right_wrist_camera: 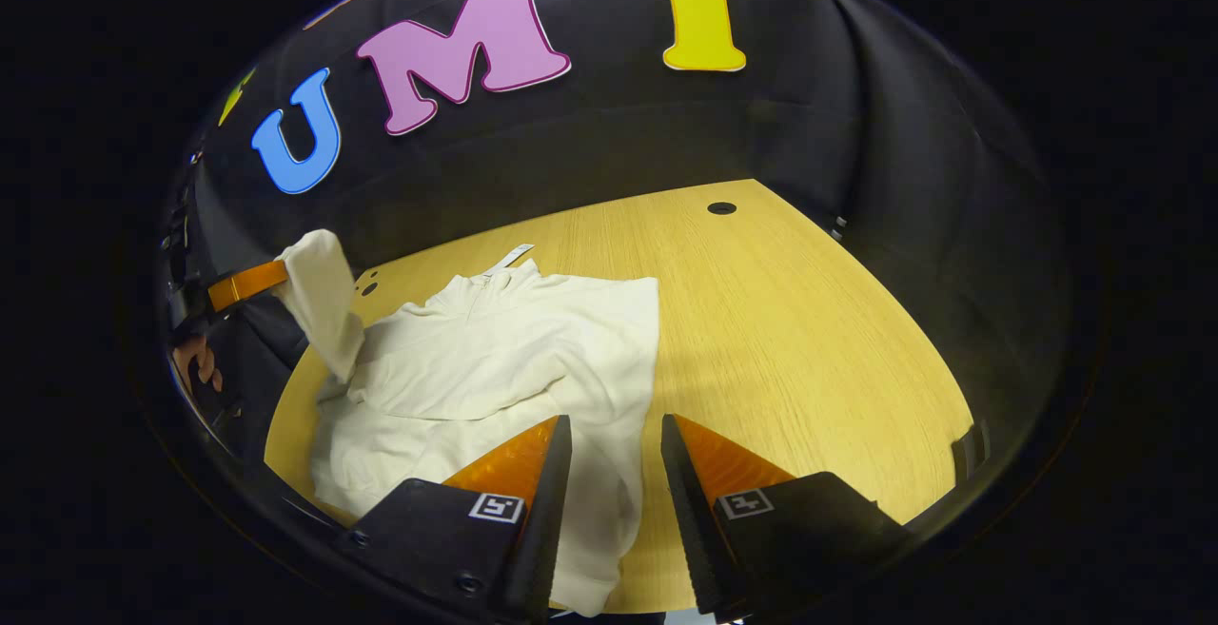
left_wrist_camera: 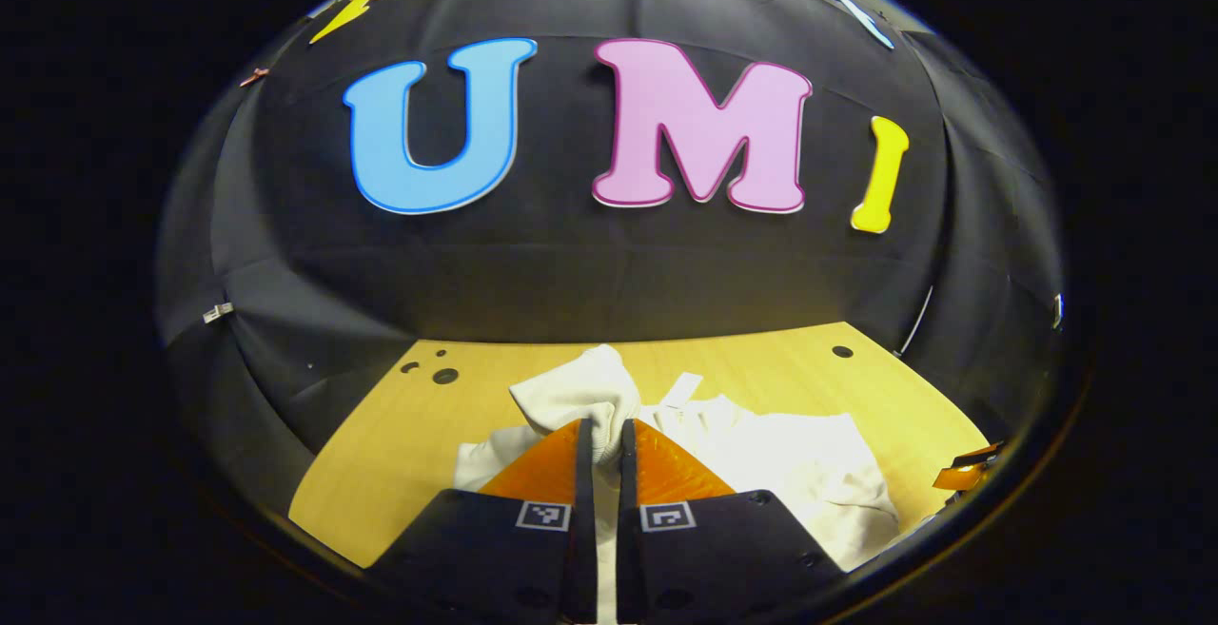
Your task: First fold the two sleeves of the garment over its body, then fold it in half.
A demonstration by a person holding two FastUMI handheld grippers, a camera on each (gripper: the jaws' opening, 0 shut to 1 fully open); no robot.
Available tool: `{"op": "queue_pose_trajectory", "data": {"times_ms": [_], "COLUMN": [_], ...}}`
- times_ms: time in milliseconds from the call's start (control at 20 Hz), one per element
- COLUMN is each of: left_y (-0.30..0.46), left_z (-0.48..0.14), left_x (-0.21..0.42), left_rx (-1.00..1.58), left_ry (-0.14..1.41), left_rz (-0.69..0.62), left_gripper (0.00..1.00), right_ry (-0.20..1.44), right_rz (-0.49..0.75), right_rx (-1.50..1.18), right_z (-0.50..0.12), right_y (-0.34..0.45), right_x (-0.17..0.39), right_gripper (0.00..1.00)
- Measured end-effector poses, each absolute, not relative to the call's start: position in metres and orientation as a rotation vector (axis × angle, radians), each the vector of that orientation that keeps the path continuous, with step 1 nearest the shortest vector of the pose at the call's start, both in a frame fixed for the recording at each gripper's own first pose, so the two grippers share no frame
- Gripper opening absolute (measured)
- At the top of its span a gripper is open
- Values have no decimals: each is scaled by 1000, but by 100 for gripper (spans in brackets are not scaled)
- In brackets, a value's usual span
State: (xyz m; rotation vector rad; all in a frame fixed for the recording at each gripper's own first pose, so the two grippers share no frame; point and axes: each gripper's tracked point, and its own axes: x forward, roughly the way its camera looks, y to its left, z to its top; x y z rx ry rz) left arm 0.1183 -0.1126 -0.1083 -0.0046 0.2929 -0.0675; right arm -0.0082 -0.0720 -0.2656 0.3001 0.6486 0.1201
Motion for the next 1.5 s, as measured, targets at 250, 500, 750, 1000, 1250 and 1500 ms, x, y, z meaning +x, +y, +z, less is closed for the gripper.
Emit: {"op": "queue_pose_trajectory", "data": {"times_ms": [250,500,750,1000,1250,1500], "left_y": [-156,-192,-220,-245,-271,-287], "left_z": [-141,-177,-212,-238,-257,-263], "left_x": [123,120,112,101,85,67], "left_rx": [29,104,128,151,129,141], "left_ry": [331,377,434,475,516,539], "left_rz": [-82,-97,-114,-175,-265,-327], "left_gripper": [12,12,12,15,27,71], "right_ry": [655,668,680,694,701,710], "right_rz": [141,165,184,201,209,218], "right_rx": [285,279,269,252,253,259], "right_z": [-271,-279,-287,-294,-297,-300], "right_y": [-92,-111,-125,-131,-130,-121], "right_x": [-1,6,9,8,6,2], "right_gripper": [59,59,60,60,60,60]}}
